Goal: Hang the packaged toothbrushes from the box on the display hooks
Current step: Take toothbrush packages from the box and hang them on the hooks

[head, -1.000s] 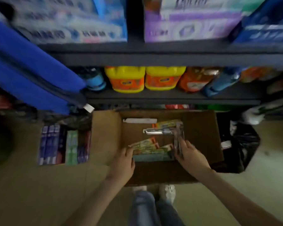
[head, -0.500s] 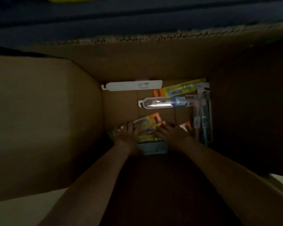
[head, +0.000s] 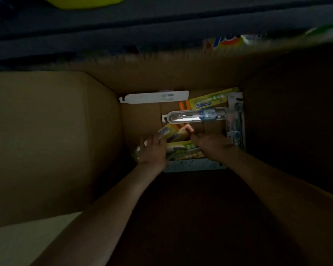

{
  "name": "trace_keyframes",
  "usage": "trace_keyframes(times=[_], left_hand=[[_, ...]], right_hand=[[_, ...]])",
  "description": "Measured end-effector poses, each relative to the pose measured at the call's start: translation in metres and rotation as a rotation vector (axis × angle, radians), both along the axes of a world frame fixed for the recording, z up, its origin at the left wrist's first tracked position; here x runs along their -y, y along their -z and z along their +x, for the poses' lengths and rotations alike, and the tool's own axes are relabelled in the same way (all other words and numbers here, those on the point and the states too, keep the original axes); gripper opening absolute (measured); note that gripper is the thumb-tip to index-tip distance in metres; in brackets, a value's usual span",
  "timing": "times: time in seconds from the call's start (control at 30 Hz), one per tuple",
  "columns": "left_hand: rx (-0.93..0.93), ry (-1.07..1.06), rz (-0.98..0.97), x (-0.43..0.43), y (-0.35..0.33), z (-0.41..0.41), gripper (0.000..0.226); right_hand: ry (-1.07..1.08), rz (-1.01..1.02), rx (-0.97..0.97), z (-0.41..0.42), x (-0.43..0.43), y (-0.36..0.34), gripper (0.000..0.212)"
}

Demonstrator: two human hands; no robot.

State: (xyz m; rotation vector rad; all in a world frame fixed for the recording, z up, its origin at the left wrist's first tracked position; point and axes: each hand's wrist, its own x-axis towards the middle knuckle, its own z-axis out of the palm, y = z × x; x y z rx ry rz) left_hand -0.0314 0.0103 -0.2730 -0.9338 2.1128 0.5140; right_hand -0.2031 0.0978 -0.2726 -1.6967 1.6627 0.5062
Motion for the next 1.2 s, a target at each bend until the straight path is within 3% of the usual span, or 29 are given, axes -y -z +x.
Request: trace_keyframes(times=[0.17,0.3,0.43,0.57,0.63,0.67,0.73,0.8,0.93,1.1,1.2], left_hand=[[-0.131,-0.099,-0.138,0.004,-0.08,-0.013,0.1],[-0.376,-0.412,-0.162,0.002,-0.189,-0.009,0.113],[-0.619,-0.918,-0.042,-0.008,-0.303,0.005,0.123],[-0.664,-1.275,0.073,-0.018,-0.405,0.015,0.134],[-0.683,-1.382,0.31,-0.023,-0.451,0.02,0.127],[-0.718,-1.383,0.507,-0.025,-0.476,0.021,0.112],[-0.842,-1.269,0.816,-0.03,-0.525,0.021,0.056],[-1.007,-1.173,0.887,-0.032,-0.572,0.021,0.033],[-1.256,-1.192,0.847,-0.017,-0.635,0.028,0.022],[-1.333,-1.12,0.761,0.016,-0.681,0.064,0.033],[-1.353,-1.079,0.659,0.05,-0.704,0.092,0.036]], right_hand=[[0.145,0.009,0.012,-0.012,0.002,-0.086,0.059],[0.481,0.103,0.149,-0.023,0.006,-0.193,0.058],[0.645,0.061,0.339,-0.013,-0.004,-0.311,0.051],[0.751,-0.121,0.497,0.005,-0.015,-0.418,0.029],[0.871,-0.189,0.626,0.015,-0.018,-0.468,0.031],[0.911,-0.202,0.716,0.02,-0.017,-0.492,0.034],[0.942,-0.207,0.898,0.033,-0.015,-0.536,0.044],[0.934,-0.217,1.032,0.047,-0.011,-0.577,0.048],[0.821,-0.233,1.185,0.071,0.005,-0.643,0.04],[0.591,-0.319,0.933,0.096,0.037,-0.7,0.045],[0.599,-0.497,0.774,0.116,0.066,-0.727,0.038]])
